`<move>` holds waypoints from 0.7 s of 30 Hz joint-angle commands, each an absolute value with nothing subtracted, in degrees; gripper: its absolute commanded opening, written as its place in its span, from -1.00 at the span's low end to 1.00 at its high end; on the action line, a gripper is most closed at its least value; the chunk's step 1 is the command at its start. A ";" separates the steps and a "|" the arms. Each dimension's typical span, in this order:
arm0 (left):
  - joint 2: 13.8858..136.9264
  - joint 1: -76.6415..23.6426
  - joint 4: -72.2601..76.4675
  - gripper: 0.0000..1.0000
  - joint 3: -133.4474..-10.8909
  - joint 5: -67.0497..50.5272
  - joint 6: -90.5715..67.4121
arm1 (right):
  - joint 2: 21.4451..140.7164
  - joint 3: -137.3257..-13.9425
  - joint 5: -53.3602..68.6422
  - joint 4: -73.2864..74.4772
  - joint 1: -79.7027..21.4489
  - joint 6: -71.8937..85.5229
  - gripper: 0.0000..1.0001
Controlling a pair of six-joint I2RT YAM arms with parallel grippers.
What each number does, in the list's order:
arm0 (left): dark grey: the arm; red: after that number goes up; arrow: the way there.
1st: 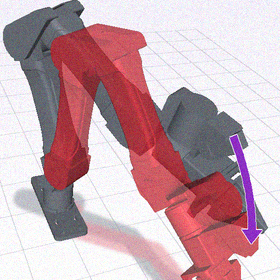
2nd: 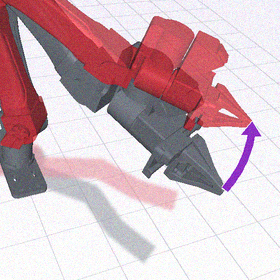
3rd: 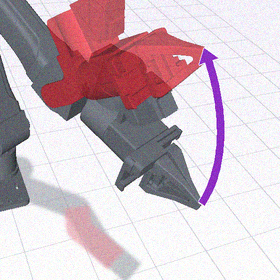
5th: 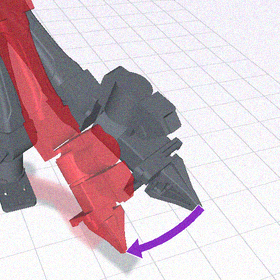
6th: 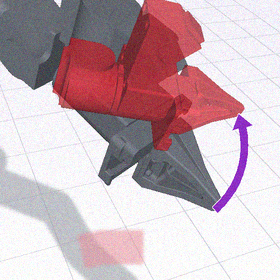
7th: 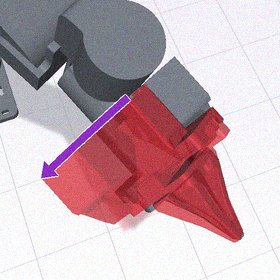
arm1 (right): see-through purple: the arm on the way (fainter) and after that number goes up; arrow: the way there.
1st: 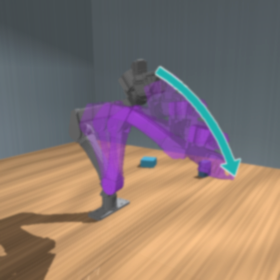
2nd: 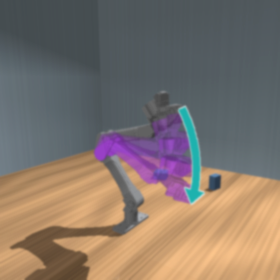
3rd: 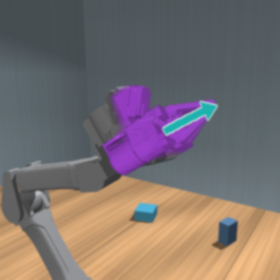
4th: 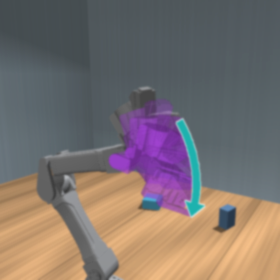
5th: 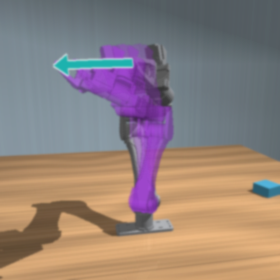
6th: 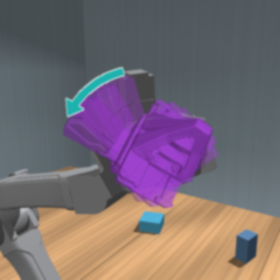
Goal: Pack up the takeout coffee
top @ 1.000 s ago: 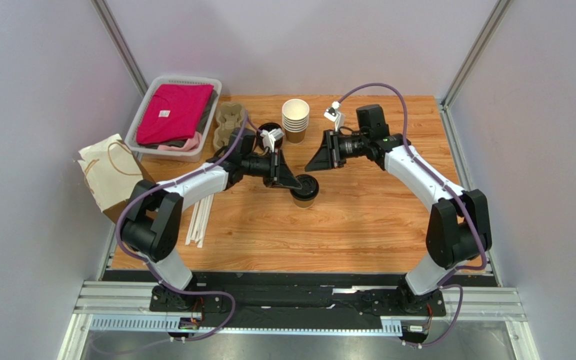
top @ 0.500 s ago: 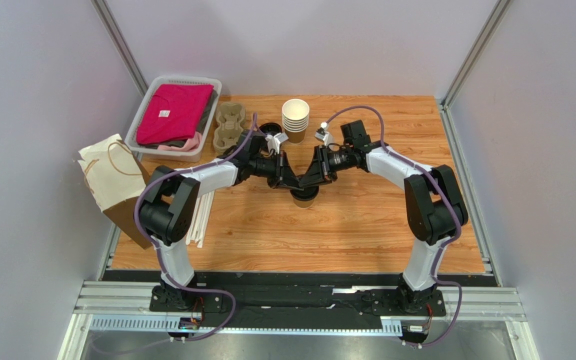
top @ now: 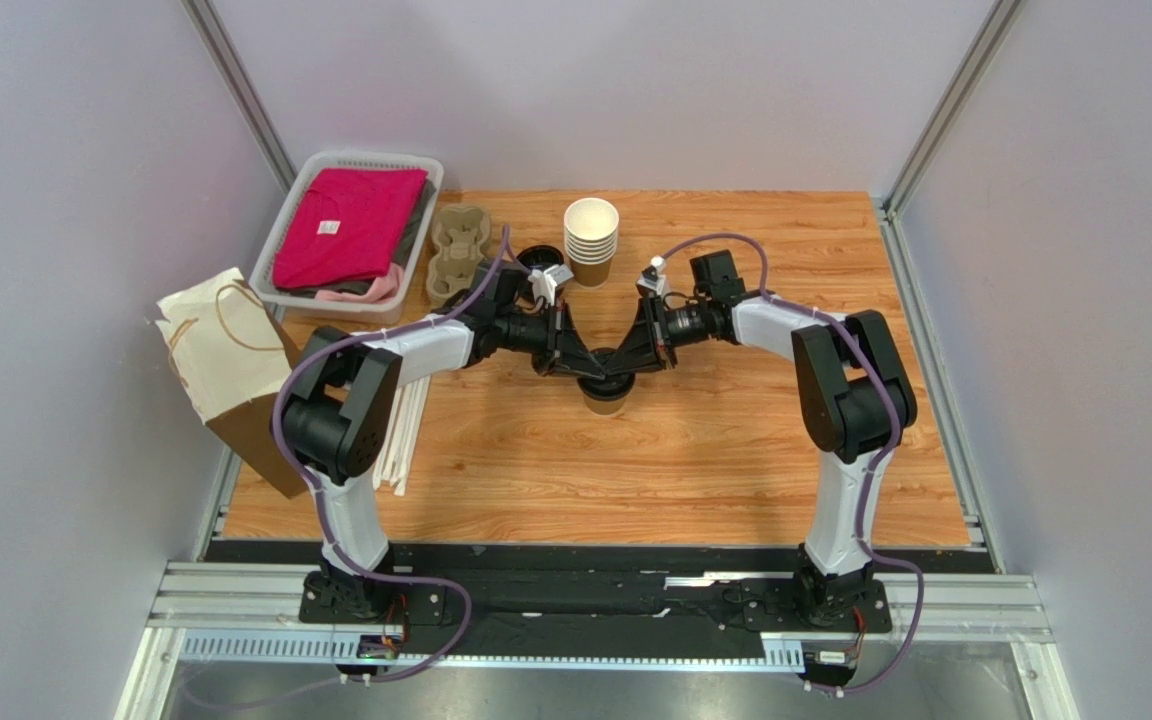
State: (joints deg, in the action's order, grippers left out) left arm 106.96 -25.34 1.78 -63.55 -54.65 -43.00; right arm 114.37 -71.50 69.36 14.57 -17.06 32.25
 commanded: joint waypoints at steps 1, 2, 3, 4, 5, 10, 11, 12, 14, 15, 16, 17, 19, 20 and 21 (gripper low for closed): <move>109.86 -24.96 -3.08 -1.00 -61.87 -48.95 -38.59 | 118.92 -68.64 59.59 15.12 -16.44 32.17 -0.70; 109.43 -25.05 -2.99 -1.00 -62.14 -49.83 -38.41 | 118.22 -68.90 60.55 14.94 -16.44 32.17 -0.70; 109.08 -24.96 -2.73 -1.00 -62.66 -50.18 -38.41 | 117.52 -69.34 61.25 14.85 -16.61 32.17 -0.66; 108.64 -24.96 -2.46 -1.00 -63.88 -50.62 -38.50 | 116.81 -70.74 61.96 15.03 -16.79 32.17 -0.62; 107.50 -25.05 -2.20 -0.99 -64.68 -51.32 -38.76 | 114.98 -71.53 63.70 15.03 -16.96 32.17 -0.57; 102.75 -25.31 -1.58 -0.70 -69.86 -52.73 -39.73 | 107.94 -76.55 66.71 15.20 -18.02 32.61 -0.29; 100.92 -25.40 -1.93 -0.63 -70.40 -52.73 -39.73 | 106.71 -77.51 66.80 15.73 -18.19 32.52 -0.26; 99.94 -25.40 -2.46 -0.59 -71.36 -52.82 -39.55 | 104.00 -77.78 66.88 15.91 -18.19 32.52 -0.18; 96.96 -25.31 -4.91 -0.44 -71.98 -52.30 -38.94 | 101.44 -78.40 66.62 17.30 -18.11 31.39 -0.10; 95.81 -25.31 -5.62 -0.38 -71.55 -51.69 -38.50 | 98.64 -78.57 66.27 18.27 -18.11 30.51 0.00; 93.19 -25.14 -6.32 -0.31 -70.85 -50.98 -38.41 | 97.40 -78.49 65.57 21.07 -18.11 29.11 0.05; 91.77 -25.05 -8.16 -0.15 -70.14 -49.06 -38.23 | 95.90 -77.88 63.57 22.75 -18.11 26.05 0.10; 87.31 -24.96 -10.54 -0.06 -66.81 -45.55 -37.53 | 91.79 -76.47 60.31 27.13 -18.11 22.95 0.25; 85.97 -24.79 -11.07 -0.01 -65.23 -42.83 -37.88 | 90.63 -75.16 56.64 28.12 -18.19 20.76 0.27; 84.74 -24.79 -11.25 0.03 -61.82 -41.76 -38.49 | 89.48 -72.36 54.77 29.00 -18.19 20.13 0.30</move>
